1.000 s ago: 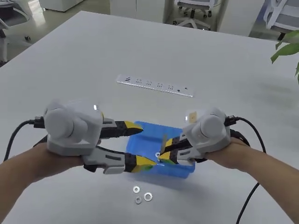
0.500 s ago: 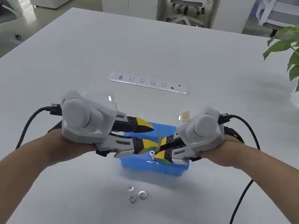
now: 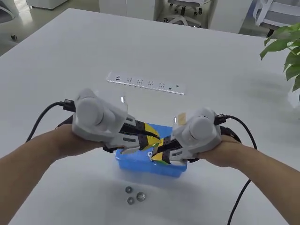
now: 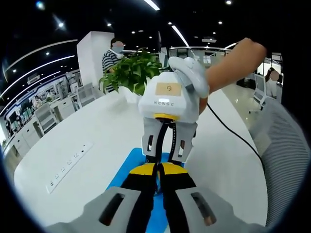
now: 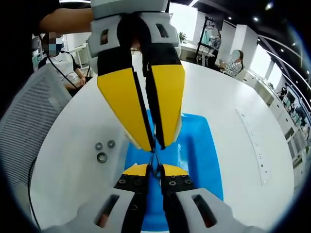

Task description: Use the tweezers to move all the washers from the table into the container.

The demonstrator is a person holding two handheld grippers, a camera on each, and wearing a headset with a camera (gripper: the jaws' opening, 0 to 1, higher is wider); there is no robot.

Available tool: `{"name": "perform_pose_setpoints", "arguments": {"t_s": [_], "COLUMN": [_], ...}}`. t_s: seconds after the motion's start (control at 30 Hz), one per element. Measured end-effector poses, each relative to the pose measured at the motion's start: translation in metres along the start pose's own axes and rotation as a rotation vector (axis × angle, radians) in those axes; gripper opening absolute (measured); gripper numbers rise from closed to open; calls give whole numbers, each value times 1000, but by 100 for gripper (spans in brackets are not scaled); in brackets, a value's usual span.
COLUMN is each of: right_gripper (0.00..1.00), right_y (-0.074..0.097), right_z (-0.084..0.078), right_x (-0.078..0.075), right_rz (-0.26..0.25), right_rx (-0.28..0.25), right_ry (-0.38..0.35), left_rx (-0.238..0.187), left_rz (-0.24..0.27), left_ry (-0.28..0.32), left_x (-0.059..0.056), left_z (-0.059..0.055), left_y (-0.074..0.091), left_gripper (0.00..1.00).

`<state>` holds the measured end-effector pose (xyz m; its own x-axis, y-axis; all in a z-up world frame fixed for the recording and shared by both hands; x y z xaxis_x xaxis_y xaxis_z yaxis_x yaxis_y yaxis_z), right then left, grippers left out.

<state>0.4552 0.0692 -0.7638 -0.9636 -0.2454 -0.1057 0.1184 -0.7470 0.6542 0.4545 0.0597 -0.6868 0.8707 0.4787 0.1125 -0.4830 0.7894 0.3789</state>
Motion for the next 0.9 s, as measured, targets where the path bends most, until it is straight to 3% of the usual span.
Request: {"name": "perform_pose_setpoints", "arguments": {"t_s": [0.5, 0.9], "right_gripper": [14, 17], "right_y": [7, 32], "right_z": [-2, -2], "right_x": [-1, -3], "right_rz": [-19, -77], "right_rx": [8, -6], "right_ry": [4, -20], "left_rx": [-3, -18], "left_rz": [-1, 4], "left_ry": [-12, -11], "left_x": [-4, -3], "left_z": [8, 22], "left_y": [-1, 5], "left_gripper": [6, 6]}}
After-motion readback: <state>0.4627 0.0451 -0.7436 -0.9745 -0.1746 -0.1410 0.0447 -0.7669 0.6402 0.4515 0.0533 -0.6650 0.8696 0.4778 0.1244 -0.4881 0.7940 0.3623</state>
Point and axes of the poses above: the centre of the closed fingertips' face, and the gripper's own axes: y roughly backward along the fingers, x roughly to its left, z roughly out of its top, the point moved 1 cm from there along y, roughly backward along the fingers, and after that the axes turned 6 degrees about -x, right-handed, at the moved point
